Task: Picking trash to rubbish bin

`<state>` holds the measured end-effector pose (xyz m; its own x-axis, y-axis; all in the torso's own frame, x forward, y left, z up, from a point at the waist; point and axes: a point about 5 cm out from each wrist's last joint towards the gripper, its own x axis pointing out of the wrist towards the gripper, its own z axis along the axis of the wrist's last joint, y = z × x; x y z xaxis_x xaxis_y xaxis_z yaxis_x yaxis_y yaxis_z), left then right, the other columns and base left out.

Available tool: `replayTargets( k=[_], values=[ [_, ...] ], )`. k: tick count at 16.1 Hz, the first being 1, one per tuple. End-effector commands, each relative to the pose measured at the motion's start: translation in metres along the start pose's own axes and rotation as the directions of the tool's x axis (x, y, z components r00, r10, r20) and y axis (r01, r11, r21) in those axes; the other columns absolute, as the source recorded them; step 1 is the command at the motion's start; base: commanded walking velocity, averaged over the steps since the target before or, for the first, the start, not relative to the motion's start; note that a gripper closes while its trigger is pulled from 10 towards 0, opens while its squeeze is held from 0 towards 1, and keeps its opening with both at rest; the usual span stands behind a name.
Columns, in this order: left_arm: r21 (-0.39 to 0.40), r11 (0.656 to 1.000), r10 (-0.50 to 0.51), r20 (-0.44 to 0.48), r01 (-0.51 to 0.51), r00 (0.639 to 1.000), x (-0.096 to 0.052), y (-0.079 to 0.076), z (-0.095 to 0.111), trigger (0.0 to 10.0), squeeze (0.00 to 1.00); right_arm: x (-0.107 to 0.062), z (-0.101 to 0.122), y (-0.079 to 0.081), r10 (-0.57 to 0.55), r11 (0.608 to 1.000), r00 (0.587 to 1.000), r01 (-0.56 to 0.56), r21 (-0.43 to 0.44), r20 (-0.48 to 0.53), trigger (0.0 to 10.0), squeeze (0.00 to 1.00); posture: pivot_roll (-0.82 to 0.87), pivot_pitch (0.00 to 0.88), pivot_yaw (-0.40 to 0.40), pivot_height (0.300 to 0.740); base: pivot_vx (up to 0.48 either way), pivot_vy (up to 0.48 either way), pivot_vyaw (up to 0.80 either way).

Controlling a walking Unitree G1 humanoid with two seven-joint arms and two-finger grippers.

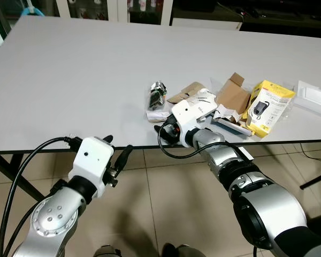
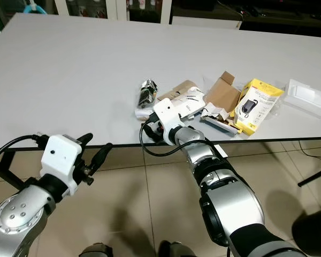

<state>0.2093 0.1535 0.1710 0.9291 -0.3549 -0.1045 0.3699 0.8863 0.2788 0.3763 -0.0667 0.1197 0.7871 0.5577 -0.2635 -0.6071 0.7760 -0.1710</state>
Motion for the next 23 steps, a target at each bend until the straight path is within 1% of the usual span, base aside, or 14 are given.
replayTargets(
  k=[1,2,3,4,5,10,15,23],
  values=[
    [0.005,1.0,0.001,0.003,-0.001,1.0,-0.0035,-0.0015,0.0027,10.0,0.0,-0.0017,-0.0025,-0.0046,-0.022,1.0,1.0,0.022,0.007,-0.015,10.0,0.0,0.18,0.166,-0.15,0.74,0.0,0.0,0.0],
    [0.005,1.0,0.004,0.002,-0.004,1.0,-0.0044,-0.0016,0.0029,10.0,0.0,-0.0016,-0.0025,-0.0045,-0.022,1.0,1.0,0.022,0.015,-0.013,10.0,0.0,0.19,0.172,-0.154,0.74,0.0,0.0,0.0],
    [0.007,1.0,0.007,-0.001,-0.007,1.0,-0.0057,-0.0013,0.0027,10.0,0.0,-0.0014,-0.0014,-0.0044,-0.021,0.999,1.0,0.021,0.035,-0.002,8.7,0.0,0.19,0.175,-0.157,0.74,0.0,0.0,0.0],
    [0.009,1.0,0.012,-0.005,-0.011,1.0,-0.0069,-0.001,0.0024,10.0,0.0,-0.0012,0.0001,-0.0047,-0.026,0.998,1.0,0.026,0.057,0.012,3.8,0.0,0.19,0.178,-0.159,0.74,0.0,0.0,0.0],
    [0.011,1.0,0.016,-0.008,-0.016,1.0,-0.0079,-0.0011,0.0023,10.0,0.0,-0.0009,0.0014,-0.0045,-0.024,0.997,0.999,0.022,0.079,0.024,0.0,0.0,0.2,0.179,-0.16,0.74,0.0,0.0,0.0],
    [0.008,1.0,0.024,-0.01,-0.024,1.0,-0.0087,-0.0022,0.0027,10.0,0.0,-0.0001,0.0029,-0.0016,0.003,0.997,0.999,-0.006,0.077,0.036,0.0,0.0,0.2,0.175,-0.166,0.74,0.0,0.0,0.0],
    [0.007,0.999,0.038,-0.012,-0.038,0.999,-0.009,-0.0024,0.0013,10.0,0.0,-0.0021,-0.0007,-0.0022,0.016,0.997,0.999,-0.02,0.08,0.04,0.0,0.0,0.19,0.162,-0.175,0.74,0.0,0.0,0.0],
    [0.007,0.999,0.052,0.005,-0.052,0.999,-0.0029,-0.0032,0.0007,10.0,0.0,-0.0047,-0.0025,-0.0036,0.038,0.995,0.997,-0.043,0.091,0.062,0.0,0.0,0.18,0.127,-0.188,0.74,0.0,0.0,0.0]
  ],
)
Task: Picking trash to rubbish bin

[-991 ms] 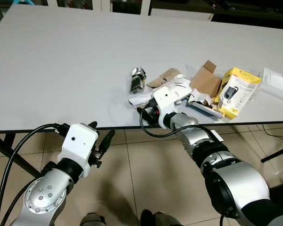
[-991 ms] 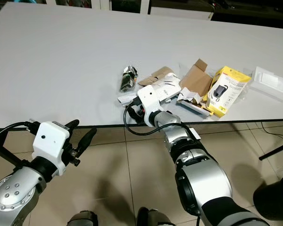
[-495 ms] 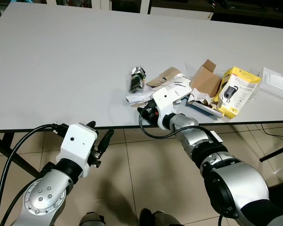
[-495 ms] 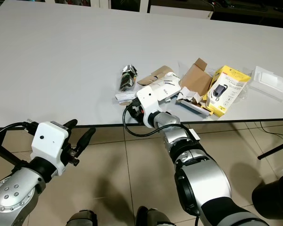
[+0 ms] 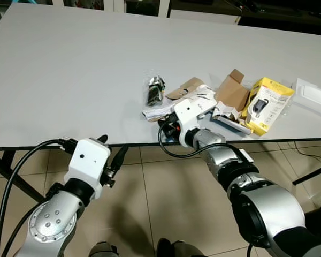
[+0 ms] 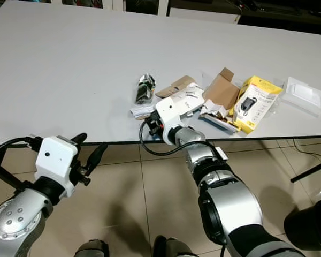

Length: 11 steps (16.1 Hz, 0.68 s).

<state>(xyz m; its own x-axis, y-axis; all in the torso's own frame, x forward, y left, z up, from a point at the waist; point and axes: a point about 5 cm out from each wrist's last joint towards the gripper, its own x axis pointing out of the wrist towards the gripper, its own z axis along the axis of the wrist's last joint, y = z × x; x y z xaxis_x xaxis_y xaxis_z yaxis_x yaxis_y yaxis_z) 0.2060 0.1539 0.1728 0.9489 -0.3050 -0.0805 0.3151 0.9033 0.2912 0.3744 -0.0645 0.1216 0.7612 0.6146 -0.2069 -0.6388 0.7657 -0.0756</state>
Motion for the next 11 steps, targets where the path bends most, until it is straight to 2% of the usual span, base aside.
replayTargets(
  k=[1,4,7,9,10,11],
  values=[
    [-0.002,1.0,-0.003,0.0,0.003,1.0,0.001,-0.004,-0.001,10.0,0.0,-0.005,-0.005,-0.007,-0.007,1.0,1.0,0.007,0.008,-0.002,0.0,0.0,0.18,0.123,-0.192,0.74,0.0,0.0,0.0],
    [-0.002,1.0,0.011,0.008,-0.011,1.0,0.003,-0.005,-0.001,10.0,0.0,-0.006,-0.001,-0.008,0.001,0.999,0.999,-0.003,0.05,0.047,0.0,0.0,0.18,0.117,-0.206,0.74,0.0,0.0,0.0],
    [-0.003,0.999,0.035,0.014,-0.035,0.999,0.002,-0.004,-0.001,10.0,0.0,-0.009,0.015,-0.013,0.006,0.991,0.981,-0.031,0.127,0.195,0.0,0.0,0.18,0.116,-0.223,0.74,0.0,0.0,0.0],
    [-0.007,0.999,0.048,0.01,-0.048,0.999,0.001,-0.004,-0.003,10.0,0.0,-0.013,0.019,-0.016,0.016,0.989,0.967,-0.052,0.136,0.253,0.0,0.0,0.18,0.115,-0.228,0.74,0.0,0.0,0.0],
    [-0.02,0.997,0.076,-0.011,-0.076,0.997,0.001,-0.003,-0.006,10.0,0.0,-0.017,0.021,-0.022,-0.025,0.99,0.954,-0.017,0.137,0.298,0.0,0.0,0.18,0.114,-0.235,0.74,0.0,0.0,0.0],
    [-0.054,0.993,0.104,-0.024,-0.105,0.994,0.001,-0.001,-0.009,10.0,0.0,-0.022,0.021,-0.026,-0.061,0.991,0.945,0.018,0.135,0.322,1.4,0.0,0.18,0.114,-0.235,0.74,0.0,0.0,0.0]
  ],
)
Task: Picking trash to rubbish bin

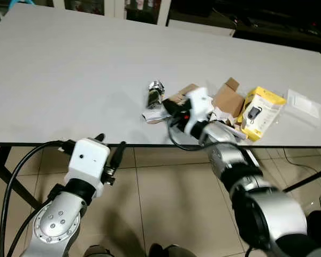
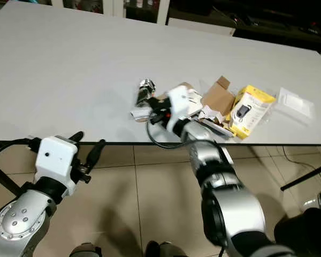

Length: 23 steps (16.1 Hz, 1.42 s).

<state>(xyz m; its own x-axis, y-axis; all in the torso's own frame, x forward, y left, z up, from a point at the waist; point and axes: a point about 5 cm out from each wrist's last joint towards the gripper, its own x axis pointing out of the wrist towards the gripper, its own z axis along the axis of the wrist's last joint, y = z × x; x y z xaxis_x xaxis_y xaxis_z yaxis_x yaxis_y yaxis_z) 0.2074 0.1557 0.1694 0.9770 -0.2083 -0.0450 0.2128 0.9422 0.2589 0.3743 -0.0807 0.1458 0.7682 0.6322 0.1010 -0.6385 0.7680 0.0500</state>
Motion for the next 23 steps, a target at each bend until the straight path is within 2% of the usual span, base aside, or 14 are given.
replayTargets(
  k=[1,4,5,6,9,10,12,14,16,18,20,21,22,23],
  values=[
    [-0.044,0.999,0.021,-0.041,-0.023,0.999,0.0,-0.002,-0.008,10.0,0.0,-0.012,0.005,-0.014,-0.07,0.997,0.996,0.07,-0.012,0.054,10.0,0.0,0.17,0.108,-0.231,0.74,0.0,0.0,0.0],
    [-0.053,0.998,0.022,-0.055,-0.025,0.998,0.005,-0.004,-0.012,10.0,0.0,-0.041,0.002,-0.01,-0.159,0.987,0.983,0.161,-0.012,0.097,10.0,0.0,0.15,0.09,-0.204,0.74,0.0,0.0,0.0],
    [-0.042,0.999,0.022,-0.048,-0.024,0.999,0.008,-0.005,-0.011,10.0,0.0,-0.055,0.002,-0.006,-0.19,0.98,0.976,0.195,-0.028,0.11,10.0,0.0,0.14,0.072,-0.188,0.74,0.0,0.0,0.0],
    [0.003,0.999,0.035,-0.024,-0.035,0.999,0.016,-0.003,-0.011,10.0,0.0,-0.076,0.003,0.003,-0.218,0.972,0.968,0.227,-0.063,0.124,10.0,0.0,0.12,0.062,-0.172,0.74,0.0,0.0,0.0],
    [-0.02,0.998,0.059,-0.004,-0.06,0.998,0.021,0.0,-0.012,10.0,0.0,-0.094,0.005,0.007,-0.255,0.959,0.96,0.266,-0.096,0.118,10.0,0.0,0.1,0.044,-0.152,0.74,0.0,0.0,0.0],
    [-0.013,0.999,0.048,0.006,-0.048,0.999,0.023,-0.001,-0.013,10.0,0.0,-0.109,0.001,0.008,-0.28,0.947,0.956,0.29,-0.136,0.084,10.0,0.0,0.09,0.038,-0.141,0.74,0.0,0.0,-0.8],
    [0.017,0.999,0.029,0.009,-0.029,1.0,0.023,-0.002,-0.016,10.0,0.0,-0.122,-0.004,0.008,-0.338,0.933,0.94,0.34,-0.114,0.04,10.0,0.0,0.08,0.031,-0.131,0.74,0.0,0.0,-0.8],
    [0.01,0.999,0.032,0.012,-0.032,0.999,0.024,-0.001,-0.018,10.0,0.0,-0.127,-0.007,0.009,-0.371,0.924,0.928,0.371,-0.096,0.017,10.0,0.0,0.08,0.026,-0.129,0.74,0.0,0.0,-0.8],
    [0.031,0.999,0.039,0.013,-0.039,0.999,0.026,0.005,-0.019,10.0,0.0,-0.132,-0.015,0.012,-0.435,0.9,0.9,0.433,-0.053,-0.027,10.0,0.0,0.09,0.027,-0.122,0.74,0.0,0.0,-0.8],
    [0.025,0.997,0.079,0.023,-0.079,0.997,0.028,0.015,-0.021,10.0,0.0,-0.128,-0.024,0.019,-0.435,0.901,0.896,0.431,-0.055,-0.095,10.0,0.0,0.09,0.008,-0.107,0.74,0.0,0.0,-0.8],
    [0.006,0.995,0.096,0.069,-0.097,0.993,0.032,0.024,-0.008,10.0,0.0,-0.121,-0.014,0.025,-0.413,0.911,0.907,0.413,-0.018,-0.08,10.0,0.0,0.09,0.032,-0.101,0.74,0.0,0.0,-0.8],
    [0.03,0.995,0.092,0.075,-0.094,0.993,0.038,0.027,-0.005,10.0,0.0,-0.117,-0.014,0.022,-0.421,0.905,0.904,0.424,0.035,-0.069,10.0,0.0,0.11,0.057,-0.089,0.74,0.0,0.0,-0.8],
    [0.028,0.994,0.099,0.068,-0.101,0.993,0.04,0.028,-0.007,10.0,0.0,-0.118,-0.016,0.02,-0.429,0.9,0.901,0.433,0.053,-0.071,10.0,0.0,0.11,0.057,-0.089,0.74,0.0,0.0,-0.8],
    [0.063,0.995,0.081,0.035,-0.083,0.996,0.039,0.026,-0.013,10.0,0.0,-0.118,-0.022,0.017,-0.455,0.886,0.884,0.461,0.043,-0.107,10.0,0.0,0.11,0.07,-0.091,0.74,0.0,0.0,-0.8]
  ],
)
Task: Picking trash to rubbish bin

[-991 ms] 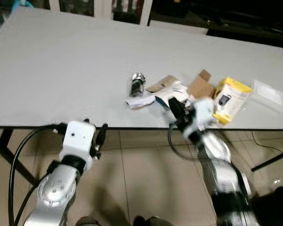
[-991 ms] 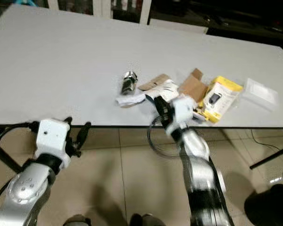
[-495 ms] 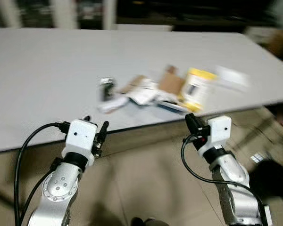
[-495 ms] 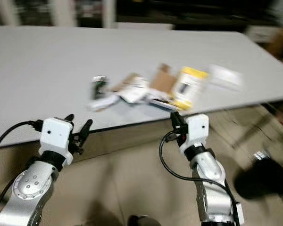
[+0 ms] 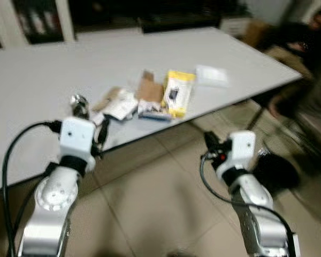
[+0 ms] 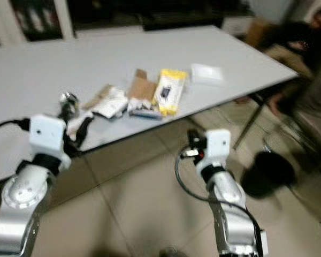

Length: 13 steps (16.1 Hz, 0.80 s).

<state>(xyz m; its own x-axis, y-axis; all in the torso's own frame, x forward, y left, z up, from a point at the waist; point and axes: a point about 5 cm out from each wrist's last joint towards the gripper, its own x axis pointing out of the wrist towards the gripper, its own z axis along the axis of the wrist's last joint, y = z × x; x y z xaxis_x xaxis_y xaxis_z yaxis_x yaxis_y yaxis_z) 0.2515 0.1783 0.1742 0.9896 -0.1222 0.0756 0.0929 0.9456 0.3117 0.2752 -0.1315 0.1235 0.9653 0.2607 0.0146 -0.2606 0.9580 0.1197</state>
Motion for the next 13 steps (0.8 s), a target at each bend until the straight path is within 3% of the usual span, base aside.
replayTargets(
  k=[1,2,6,8,13],
  values=[
    [0.029,0.998,-0.052,-0.077,0.054,0.996,-0.002,-0.006,-0.011,10.0,0.0,-0.003,-0.008,-0.009,-0.058,0.998,0.997,0.06,0.02,-0.056,10.0,0.0,0.12,0.065,-0.093,0.74,0.0,0.0,-0.8],
    [-0.026,0.999,-0.021,-0.088,0.019,0.996,-0.004,-0.002,-0.01,10.0,0.0,0.0,-0.002,-0.005,-0.05,0.995,0.997,0.054,0.078,-0.052,10.0,0.0,0.11,0.093,-0.085,0.74,0.0,0.0,-0.8],
    [-0.021,1.0,-0.015,-0.086,0.013,0.996,-0.009,0.0,-0.006,10.0,0.0,-0.009,-0.016,-0.003,-0.01,0.998,0.988,0.02,0.064,-0.156,10.0,0.0,0.13,0.109,-0.088,0.74,0.0,0.0,-0.74],
    [-0.011,1.0,-0.007,-0.089,0.006,0.996,-0.008,0.004,-0.005,10.0,0.0,-0.012,-0.023,-0.002,-0.007,0.998,0.98,0.018,0.054,-0.197,10.0,0.0,0.13,0.109,-0.086,0.74,0.0,0.0,0.0],
    [0.013,1.0,-0.004,-0.062,0.005,0.998,0.004,0.013,0.003,10.0,0.0,-0.012,-0.016,-0.002,-0.036,0.998,0.987,0.043,0.037,-0.158,10.0,0.0,0.13,0.085,-0.076,0.74,0.0,0.158,0.0]
  ],
)
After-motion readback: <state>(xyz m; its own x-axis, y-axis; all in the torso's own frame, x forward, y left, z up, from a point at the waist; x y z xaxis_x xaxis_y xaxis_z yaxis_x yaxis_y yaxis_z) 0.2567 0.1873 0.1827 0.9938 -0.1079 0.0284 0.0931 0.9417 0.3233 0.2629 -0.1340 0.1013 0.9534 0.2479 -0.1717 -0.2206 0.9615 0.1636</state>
